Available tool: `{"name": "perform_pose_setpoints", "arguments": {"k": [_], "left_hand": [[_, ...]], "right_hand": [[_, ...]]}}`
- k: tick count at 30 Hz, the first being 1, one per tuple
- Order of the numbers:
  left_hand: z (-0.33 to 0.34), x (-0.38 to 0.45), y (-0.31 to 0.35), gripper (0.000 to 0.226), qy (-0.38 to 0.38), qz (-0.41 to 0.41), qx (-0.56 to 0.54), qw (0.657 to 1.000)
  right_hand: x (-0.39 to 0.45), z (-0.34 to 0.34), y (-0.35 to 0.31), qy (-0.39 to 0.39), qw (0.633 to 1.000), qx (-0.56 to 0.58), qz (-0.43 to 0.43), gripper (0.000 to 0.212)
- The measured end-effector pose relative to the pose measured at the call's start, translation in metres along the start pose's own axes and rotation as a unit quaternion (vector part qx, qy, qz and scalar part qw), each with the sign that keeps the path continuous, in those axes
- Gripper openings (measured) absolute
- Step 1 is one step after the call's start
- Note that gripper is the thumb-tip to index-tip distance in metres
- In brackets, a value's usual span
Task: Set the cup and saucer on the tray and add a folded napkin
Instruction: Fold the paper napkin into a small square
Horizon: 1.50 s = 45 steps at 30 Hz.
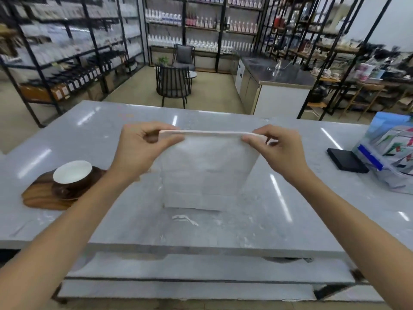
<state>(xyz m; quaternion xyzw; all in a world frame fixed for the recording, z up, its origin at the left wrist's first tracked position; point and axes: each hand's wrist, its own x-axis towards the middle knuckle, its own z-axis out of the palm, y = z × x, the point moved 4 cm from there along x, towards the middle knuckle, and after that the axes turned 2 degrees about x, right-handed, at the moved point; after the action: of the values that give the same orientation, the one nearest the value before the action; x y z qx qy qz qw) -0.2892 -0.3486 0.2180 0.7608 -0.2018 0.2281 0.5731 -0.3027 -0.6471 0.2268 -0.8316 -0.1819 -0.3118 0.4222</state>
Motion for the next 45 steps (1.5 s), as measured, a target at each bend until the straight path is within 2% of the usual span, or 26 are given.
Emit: {"name": "perform_pose_setpoints", "arguments": {"k": [5, 8, 11, 14, 19, 25, 30, 34, 38, 45], "left_hand": [[-0.03, 0.055, 0.043, 0.009, 0.027, 0.051, -0.049, 0.997], [-0.039, 0.083, 0.052, 0.004, 0.034, 0.029, -0.093, 0.995], [-0.039, 0.114, 0.041, 0.01, 0.023, -0.017, -0.103, 0.994], [-0.034, 0.142, 0.003, 0.009, -0.023, -0.08, -0.074, 0.994], [-0.008, 0.156, -0.096, 0.01, -0.117, -0.171, -0.034, 0.978], [0.04, 0.15, -0.221, 0.007, -0.209, -0.25, 0.047, 0.944], [0.069, 0.16, -0.271, 0.007, -0.239, -0.244, 0.084, 0.936], [0.071, 0.157, -0.269, 0.011, -0.239, -0.182, 0.121, 0.946], [0.05, 0.124, -0.23, 0.002, -0.232, -0.128, 0.128, 0.956], [0.03, 0.038, -0.176, 0.008, -0.164, -0.145, 0.098, 0.971]], "right_hand": [[0.053, -0.02, -0.04, 0.066, 0.983, 0.171, -0.022, 0.008], [0.081, -0.023, -0.055, 0.083, 0.974, 0.209, -0.036, 0.008], [0.107, -0.016, -0.05, 0.085, 0.97, 0.228, -0.005, 0.012], [0.128, 0.006, -0.019, 0.066, 0.977, 0.198, 0.042, 0.026], [0.128, 0.054, 0.068, -0.019, 0.984, 0.114, 0.134, 0.03], [0.11, 0.107, 0.176, -0.136, 0.959, 0.022, 0.248, 0.012], [0.112, 0.129, 0.227, -0.194, 0.935, -0.02, 0.295, 0.007], [0.111, 0.129, 0.231, -0.213, 0.938, -0.038, 0.272, 0.005], [0.09, 0.105, 0.205, -0.237, 0.942, -0.031, 0.235, 0.005], [0.014, 0.068, 0.146, -0.222, 0.963, -0.05, 0.142, 0.012]]}}
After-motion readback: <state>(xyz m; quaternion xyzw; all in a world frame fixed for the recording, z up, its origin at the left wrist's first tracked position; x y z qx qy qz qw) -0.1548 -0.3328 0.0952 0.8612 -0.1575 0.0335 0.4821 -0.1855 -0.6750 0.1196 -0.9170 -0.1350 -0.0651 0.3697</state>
